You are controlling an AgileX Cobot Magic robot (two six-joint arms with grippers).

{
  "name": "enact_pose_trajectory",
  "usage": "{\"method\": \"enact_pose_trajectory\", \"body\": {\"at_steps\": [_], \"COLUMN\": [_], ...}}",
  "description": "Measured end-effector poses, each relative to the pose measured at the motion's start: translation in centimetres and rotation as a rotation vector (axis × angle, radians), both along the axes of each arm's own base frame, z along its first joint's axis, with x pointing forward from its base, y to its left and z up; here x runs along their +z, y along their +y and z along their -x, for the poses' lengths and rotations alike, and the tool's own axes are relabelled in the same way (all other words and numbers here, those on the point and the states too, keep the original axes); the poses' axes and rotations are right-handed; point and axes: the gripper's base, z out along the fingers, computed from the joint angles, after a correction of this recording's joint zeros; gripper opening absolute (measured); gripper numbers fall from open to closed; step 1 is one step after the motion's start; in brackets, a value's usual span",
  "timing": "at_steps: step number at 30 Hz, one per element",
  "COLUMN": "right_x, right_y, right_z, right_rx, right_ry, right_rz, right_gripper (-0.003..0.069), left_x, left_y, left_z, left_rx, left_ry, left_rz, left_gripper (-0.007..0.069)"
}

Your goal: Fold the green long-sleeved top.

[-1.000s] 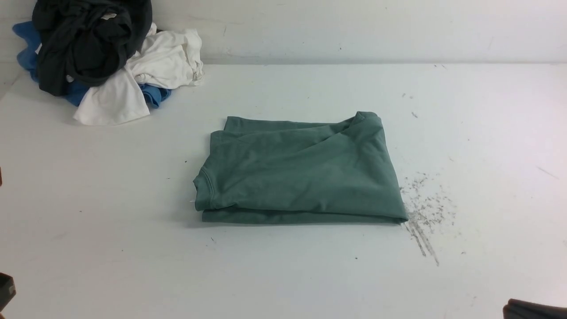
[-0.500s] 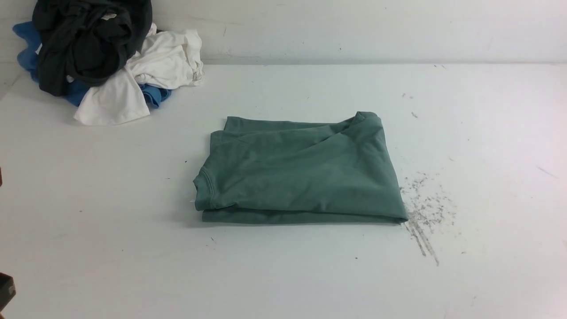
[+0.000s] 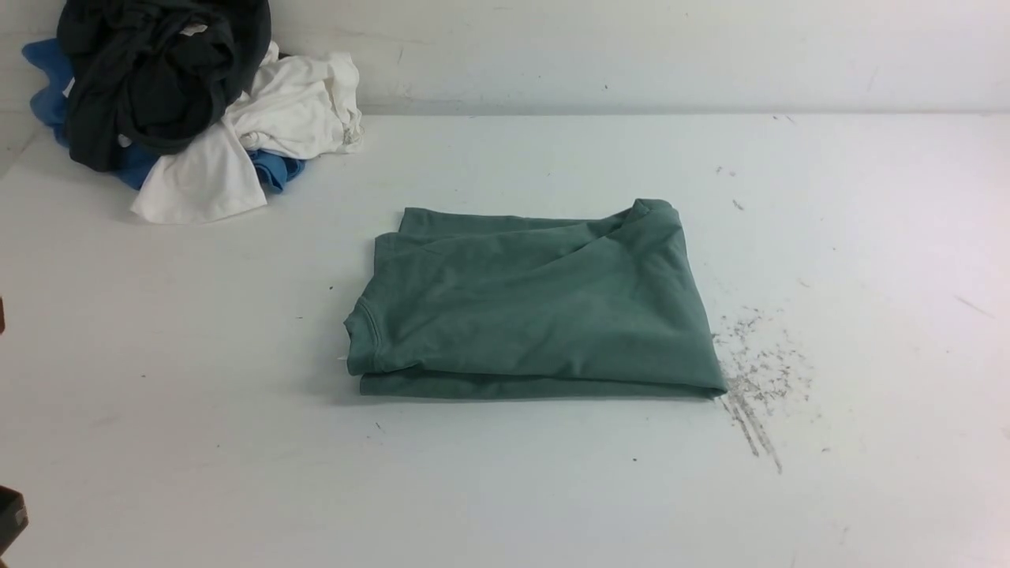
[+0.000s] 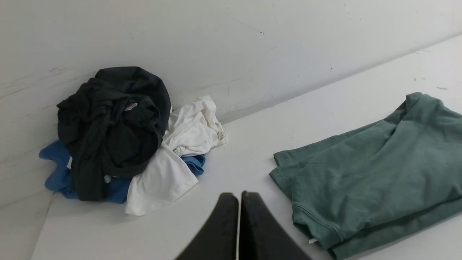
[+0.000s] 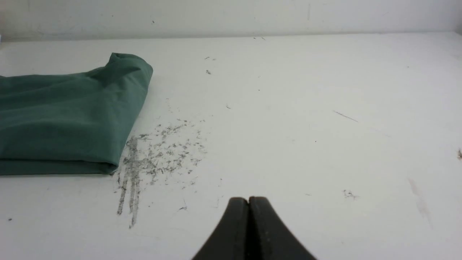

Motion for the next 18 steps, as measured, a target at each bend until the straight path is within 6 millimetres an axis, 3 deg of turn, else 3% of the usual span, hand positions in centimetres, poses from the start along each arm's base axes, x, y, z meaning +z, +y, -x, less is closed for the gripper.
{"method": "enact_pose_trajectory", "body": {"at_steps": [15,18], "right_x": [0.0,0.0], "right_y": [0.0,0.0], "right_z": [0.0,0.0], "right_rx": [0.0,0.0], "right_ry": [0.0,0.0], "right_rz": [0.0,0.0], "right_gripper": [-0.0014,-0.0014], "left_x": [0.01,-0.13], "left_y": [0.0,0.06], "left_z": [0.02,1.0], "left_rx": [0.0,-0.004], "left_ry": [-0.001,-0.038], "left_rz": [0.0,0.004], "left_gripper": [-0.0007,-0.0007]}}
